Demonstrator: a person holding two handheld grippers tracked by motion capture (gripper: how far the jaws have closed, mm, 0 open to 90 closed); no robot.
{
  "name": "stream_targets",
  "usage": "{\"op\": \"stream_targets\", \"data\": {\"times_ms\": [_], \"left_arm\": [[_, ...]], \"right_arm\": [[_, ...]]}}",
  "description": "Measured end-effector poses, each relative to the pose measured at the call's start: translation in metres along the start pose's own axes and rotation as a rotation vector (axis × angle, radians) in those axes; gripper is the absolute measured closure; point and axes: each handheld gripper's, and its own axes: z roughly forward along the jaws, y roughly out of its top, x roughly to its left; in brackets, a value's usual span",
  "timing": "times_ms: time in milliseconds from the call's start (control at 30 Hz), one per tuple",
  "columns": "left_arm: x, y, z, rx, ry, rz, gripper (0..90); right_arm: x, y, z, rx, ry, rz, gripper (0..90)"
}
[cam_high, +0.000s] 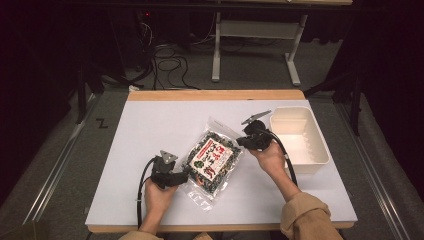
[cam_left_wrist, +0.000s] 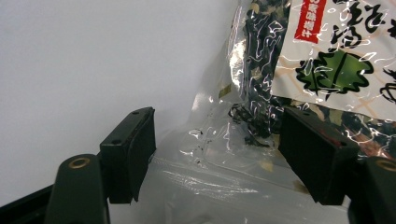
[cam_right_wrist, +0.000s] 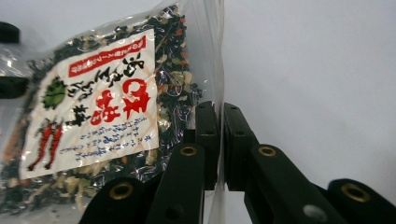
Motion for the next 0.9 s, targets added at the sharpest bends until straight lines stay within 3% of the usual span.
{"op": "stream_targets", "data": {"times_ms": [100, 433, 533, 900], "left_arm": [[-0.001, 0.000, -0.005, -0.015, -0.015, -0.008, 27.9], [0.001, 0.000, -0.010, -0.039, -0.044, -0.033, 29.1], [0.001, 0.000, -0.011, -0.042, -0.045, -0.039, 29.7], [0.002, -0.001, -0.012, -0.035, -0.053, -0.041, 30.2]], "right_arm": [[0.000, -0.001, -0.013, -0.043, 0.016, 0.000, 88.9], [0.007, 0.006, -0.037, -0.076, 0.013, -0.046, 89.6], [0.009, 0.009, -0.046, -0.105, 0.013, -0.047, 89.6], [0.005, 0.015, -0.064, -0.132, 0.016, -0.038, 89.7]]}}
